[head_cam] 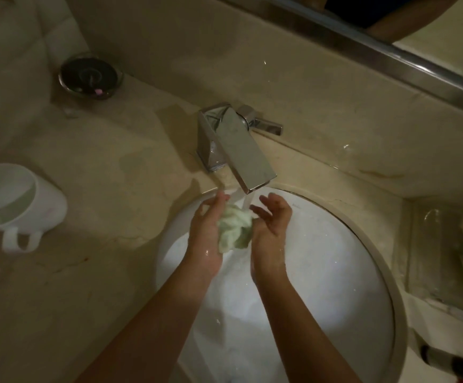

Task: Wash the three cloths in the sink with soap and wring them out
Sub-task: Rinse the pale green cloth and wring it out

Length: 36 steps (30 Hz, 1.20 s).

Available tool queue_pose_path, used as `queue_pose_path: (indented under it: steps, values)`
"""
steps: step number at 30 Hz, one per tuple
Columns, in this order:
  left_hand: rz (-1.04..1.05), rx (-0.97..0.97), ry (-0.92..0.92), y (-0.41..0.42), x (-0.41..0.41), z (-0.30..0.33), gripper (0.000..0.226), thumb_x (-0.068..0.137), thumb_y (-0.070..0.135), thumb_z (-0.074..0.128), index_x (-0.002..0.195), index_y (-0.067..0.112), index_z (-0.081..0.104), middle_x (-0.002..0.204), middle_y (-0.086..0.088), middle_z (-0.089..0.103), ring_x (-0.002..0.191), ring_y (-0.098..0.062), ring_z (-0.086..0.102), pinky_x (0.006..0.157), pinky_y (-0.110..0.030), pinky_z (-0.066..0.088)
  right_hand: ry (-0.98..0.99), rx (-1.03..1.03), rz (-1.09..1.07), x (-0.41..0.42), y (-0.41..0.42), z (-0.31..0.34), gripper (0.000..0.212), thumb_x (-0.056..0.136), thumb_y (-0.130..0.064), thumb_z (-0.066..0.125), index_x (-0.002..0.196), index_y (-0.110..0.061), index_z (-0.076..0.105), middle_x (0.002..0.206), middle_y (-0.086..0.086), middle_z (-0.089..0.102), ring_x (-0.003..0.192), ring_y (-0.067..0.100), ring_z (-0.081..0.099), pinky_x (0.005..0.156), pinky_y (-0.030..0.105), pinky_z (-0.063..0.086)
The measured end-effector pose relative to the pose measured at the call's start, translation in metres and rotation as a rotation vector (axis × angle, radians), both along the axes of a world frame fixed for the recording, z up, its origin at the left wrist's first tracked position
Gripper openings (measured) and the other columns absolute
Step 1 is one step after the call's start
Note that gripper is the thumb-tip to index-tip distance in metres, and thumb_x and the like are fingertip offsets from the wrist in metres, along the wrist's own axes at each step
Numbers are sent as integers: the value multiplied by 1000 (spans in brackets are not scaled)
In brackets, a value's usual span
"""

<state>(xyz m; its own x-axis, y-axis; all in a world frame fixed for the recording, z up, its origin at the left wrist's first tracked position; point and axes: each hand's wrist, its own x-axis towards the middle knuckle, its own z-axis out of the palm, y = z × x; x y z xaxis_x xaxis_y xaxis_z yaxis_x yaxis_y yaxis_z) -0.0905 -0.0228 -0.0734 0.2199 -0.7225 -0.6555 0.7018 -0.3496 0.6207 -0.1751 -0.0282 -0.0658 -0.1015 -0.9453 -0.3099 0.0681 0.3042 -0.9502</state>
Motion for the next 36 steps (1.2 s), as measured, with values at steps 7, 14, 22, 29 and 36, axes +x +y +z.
queue_pose_path:
  steps: [7,14,22,29,36]
  values:
    - [34,-17,-636,-12,-22,11,20,94,27,60,74,29,60,72,11,65,71,-5,64,69,-24,51,38,133,-90,25,-13,11,24,98,-32,48,88,-18,64,82,1,69,79,17,68,72,30,57]
    - [-27,137,-555,-28,-23,8,20,97,17,53,79,14,63,85,-13,66,78,-25,63,81,-42,53,194,265,52,20,-45,-19,26,100,-25,44,100,-11,66,96,5,68,91,19,65,80,24,48]
    - [-181,247,-11,-20,-6,9,53,85,65,55,112,21,67,113,-2,69,106,-26,63,92,-48,51,341,203,-295,-1,-42,2,18,98,-29,44,87,-18,54,86,0,58,91,25,58,87,45,50]
    - [29,49,-174,-23,-12,3,37,80,42,73,106,16,64,103,-9,70,95,-27,68,85,-43,56,169,-60,40,2,-6,4,31,92,-1,44,101,-25,61,96,-16,62,89,5,61,77,24,51]
    - [-170,-82,-960,-7,-29,5,24,91,49,56,97,26,59,102,7,61,92,-5,59,78,-12,47,-12,204,109,13,-16,-5,39,99,-49,38,93,-24,67,91,6,71,89,23,69,77,37,57]
